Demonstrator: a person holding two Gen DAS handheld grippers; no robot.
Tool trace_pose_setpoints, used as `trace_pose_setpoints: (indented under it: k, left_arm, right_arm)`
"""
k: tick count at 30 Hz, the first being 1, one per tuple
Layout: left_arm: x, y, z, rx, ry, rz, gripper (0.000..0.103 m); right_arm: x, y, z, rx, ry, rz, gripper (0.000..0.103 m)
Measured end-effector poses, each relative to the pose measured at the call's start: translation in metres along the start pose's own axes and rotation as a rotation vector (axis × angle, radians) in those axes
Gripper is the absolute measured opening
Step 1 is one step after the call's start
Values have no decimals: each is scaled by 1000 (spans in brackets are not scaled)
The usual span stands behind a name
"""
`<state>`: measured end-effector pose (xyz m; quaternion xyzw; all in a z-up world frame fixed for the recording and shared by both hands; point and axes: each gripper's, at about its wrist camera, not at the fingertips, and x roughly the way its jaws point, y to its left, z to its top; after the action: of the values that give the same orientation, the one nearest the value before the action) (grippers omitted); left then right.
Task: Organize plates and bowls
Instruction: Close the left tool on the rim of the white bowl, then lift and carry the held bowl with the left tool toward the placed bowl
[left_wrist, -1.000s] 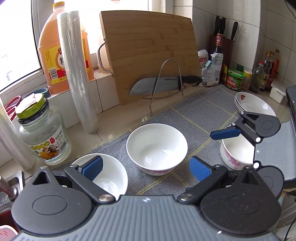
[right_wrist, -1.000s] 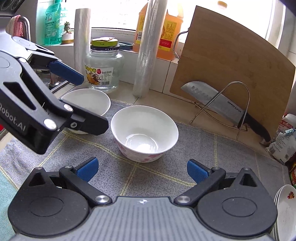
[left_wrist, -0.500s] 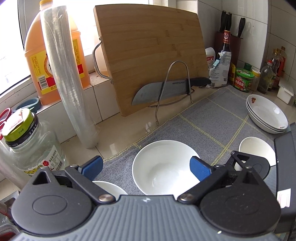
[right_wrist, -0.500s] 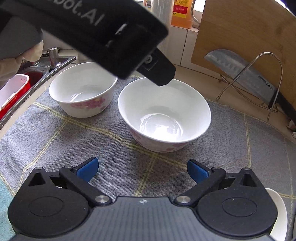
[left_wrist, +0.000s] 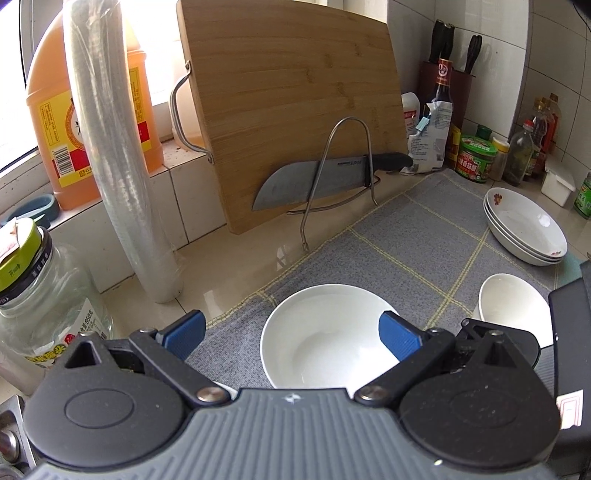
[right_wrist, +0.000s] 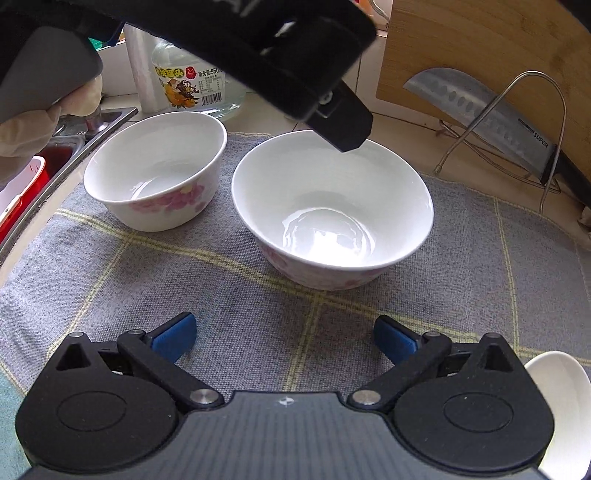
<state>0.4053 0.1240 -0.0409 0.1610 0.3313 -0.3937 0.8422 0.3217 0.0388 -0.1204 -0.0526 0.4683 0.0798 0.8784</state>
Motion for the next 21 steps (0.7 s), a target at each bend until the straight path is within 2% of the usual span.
trace_pose_setpoints:
  k: [8,13,21]
  left_arm:
    - [16,2,9,42,38,-62,100]
    - [28,2,15,77,62,-90,100]
    - [44,2,12,136,139,-128,99]
  right_arm:
    - [-5,3,-17,31,-89,-24,103]
    - [-9,3,-18,52,-89,-35,103]
    - [-15,9,-8,54,-144,-119,103]
